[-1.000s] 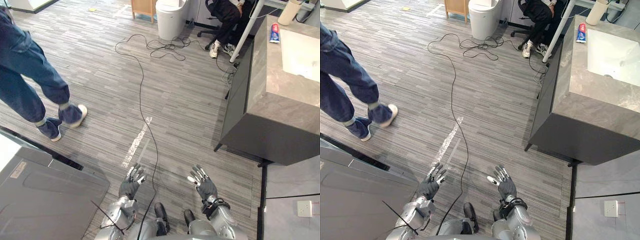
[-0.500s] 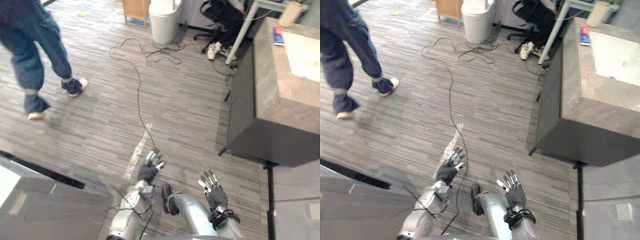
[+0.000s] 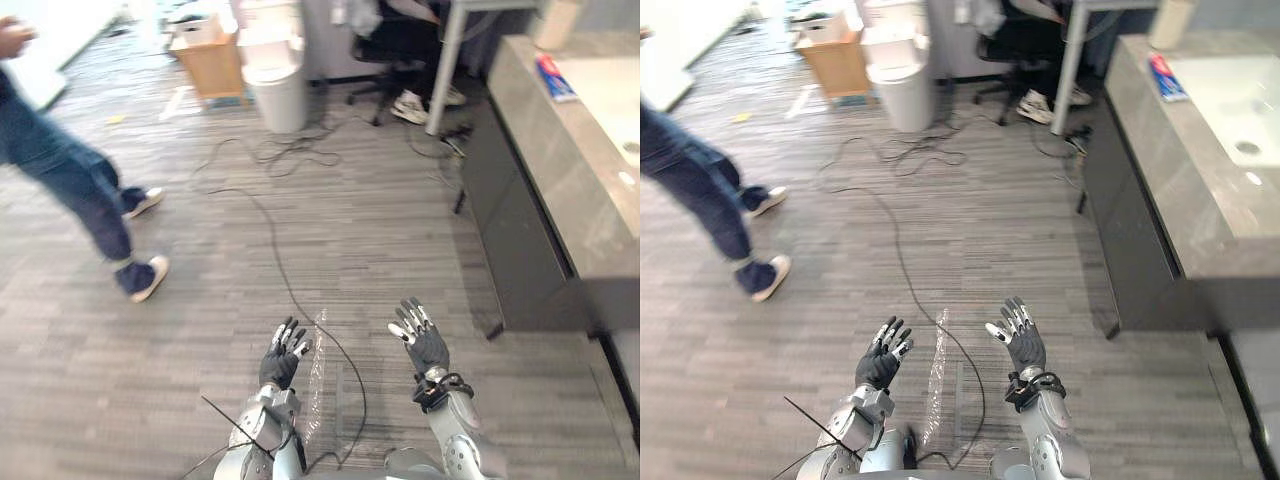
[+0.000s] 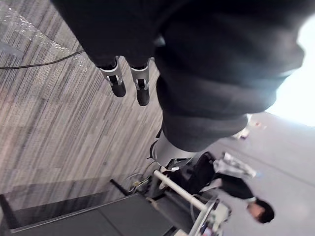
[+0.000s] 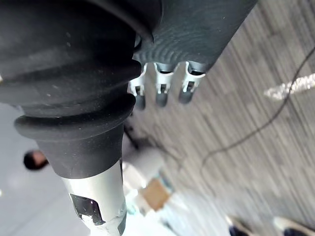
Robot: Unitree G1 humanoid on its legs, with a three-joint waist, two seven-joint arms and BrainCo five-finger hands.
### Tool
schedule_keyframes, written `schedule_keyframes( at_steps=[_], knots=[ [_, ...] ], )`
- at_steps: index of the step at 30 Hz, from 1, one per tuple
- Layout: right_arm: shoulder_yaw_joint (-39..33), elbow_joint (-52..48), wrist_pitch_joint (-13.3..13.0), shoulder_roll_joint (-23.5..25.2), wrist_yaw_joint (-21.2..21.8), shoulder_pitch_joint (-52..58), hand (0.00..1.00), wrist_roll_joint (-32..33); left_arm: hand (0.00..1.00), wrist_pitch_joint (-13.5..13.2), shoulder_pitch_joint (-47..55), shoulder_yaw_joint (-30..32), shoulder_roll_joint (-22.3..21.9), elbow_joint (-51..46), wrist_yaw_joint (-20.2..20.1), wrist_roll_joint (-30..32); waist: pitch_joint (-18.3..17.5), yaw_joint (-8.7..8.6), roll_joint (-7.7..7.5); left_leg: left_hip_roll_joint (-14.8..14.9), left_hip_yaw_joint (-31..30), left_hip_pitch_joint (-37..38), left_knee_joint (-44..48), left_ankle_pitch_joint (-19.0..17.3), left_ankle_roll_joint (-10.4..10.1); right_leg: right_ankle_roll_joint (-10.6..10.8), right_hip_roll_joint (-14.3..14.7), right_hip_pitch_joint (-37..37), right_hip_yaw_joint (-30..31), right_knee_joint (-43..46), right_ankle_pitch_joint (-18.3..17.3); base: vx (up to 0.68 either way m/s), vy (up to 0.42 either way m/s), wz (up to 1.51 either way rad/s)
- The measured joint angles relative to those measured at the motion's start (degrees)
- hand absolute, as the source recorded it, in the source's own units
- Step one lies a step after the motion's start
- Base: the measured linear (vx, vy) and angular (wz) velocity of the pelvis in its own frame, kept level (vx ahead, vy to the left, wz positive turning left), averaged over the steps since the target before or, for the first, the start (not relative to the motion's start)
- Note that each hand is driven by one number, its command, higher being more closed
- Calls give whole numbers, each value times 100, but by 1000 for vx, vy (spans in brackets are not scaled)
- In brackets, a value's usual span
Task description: Organize washtable
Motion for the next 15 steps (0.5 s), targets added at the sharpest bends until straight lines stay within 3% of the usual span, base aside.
schedule_keyframes(
  at_steps=[1, 2, 3, 4, 5, 6, 7, 8, 10, 12, 14, 15],
  knots=[
    [139, 277, 52, 123, 35, -23, 0, -9, 0, -10, 34, 283, 195, 96, 28, 1, -59, -15, -198, 45, 286, -2, 561, -263, 166, 208, -7, -99, 128, 73, 185, 244, 748, -229],
    [260, 337, 55, 143, 120, 111, 0, -33, 0, -67, 56, 413, 301, 89, 40, 8, -109, -35, -343, 197, 686, 58, 1078, -680, 282, 269, 67, -123, 144, 116, 518, 205, 594, -220],
    [271, 366, 56, 142, 142, 129, 0, -38, 0, -125, 64, 413, 333, 86, 42, 7, -143, -13, -396, 250, 924, 122, 1321, -839, 361, 200, 57, -152, 69, 69, 714, 199, 593, -199],
    [245, 407, 53, 137, 153, 59, 0, -36, 0, -157, 69, 369, 388, 83, 19, 7, -178, -15, -377, 344, 1375, 215, 1679, -1170, 494, 290, -73, -171, 58, -173, 1083, 81, 368, -157],
    [233, 406, 52, 138, 157, 23, 0, -37, 0, -155, 50, 348, 410, 83, 3, 7, -211, -36, -375, 342, 1588, 266, 1713, -1251, 554, 323, -164, -207, 74, -296, 1278, 97, 514, -170],
    [202, 404, 50, 136, 196, -12, 0, -39, 0, -156, -23, 270, 438, 84, -12, 10, -285, -70, -367, 261, 1956, 345, 1617, -1305, 653, 291, -333, -373, 59, -480, 1728, 19, 348, -119],
    [174, 403, 51, 128, 237, -24, 0, -38, 0, -159, -205, 114, 520, 85, -12, 13, -319, -125, -362, 125, 2173, 390, 1450, -1275, 795, 224, -458, -556, -19, -552, 2170, 1, 319, -97],
    [169, 403, 53, 118, 236, -18, 0, -38, 0, -159, -278, 58, 549, 87, -13, 15, -325, -173, -312, 49, 2258, 406, 1350, -1252, 846, 186, -501, -652, -72, -540, 2374, -24, 287, -62],
    [190, 402, 80, 78, 251, 68, 0, -7, 0, -153, -390, -220, 574, 88, -18, 38, -283, -181, -129, -219, 2568, 813, 875, -1114, 1080, 54, -520, -939, -213, -273, 3227, -15, 270, -59],
    [245, 394, 84, 97, 305, 194, 0, 11, 0, -144, -352, -301, 594, 86, -24, 69, -250, -189, -13, -369, 2723, 1204, 558, -1070, 1179, -139, -523, -1098, -585, 106, 3574, -25, 194, -47],
    [313, 381, 119, 131, 393, 316, 0, 9, 0, -144, -332, -285, 621, 89, -20, 191, -211, -216, 53, -400, 2927, 1410, 397, -1121, 1304, -158, -372, -1347, -919, 712, 3362, -44, 129, -28],
    [311, 379, 164, 153, 408, 387, 0, 12, 0, -148, -260, -236, 671, 93, -19, 240, -225, -215, 28, -417, 3045, 1509, 282, -1126, 1315, -7, -166, -1412, -945, 894, 3051, -50, 48, -40]
  ],
)
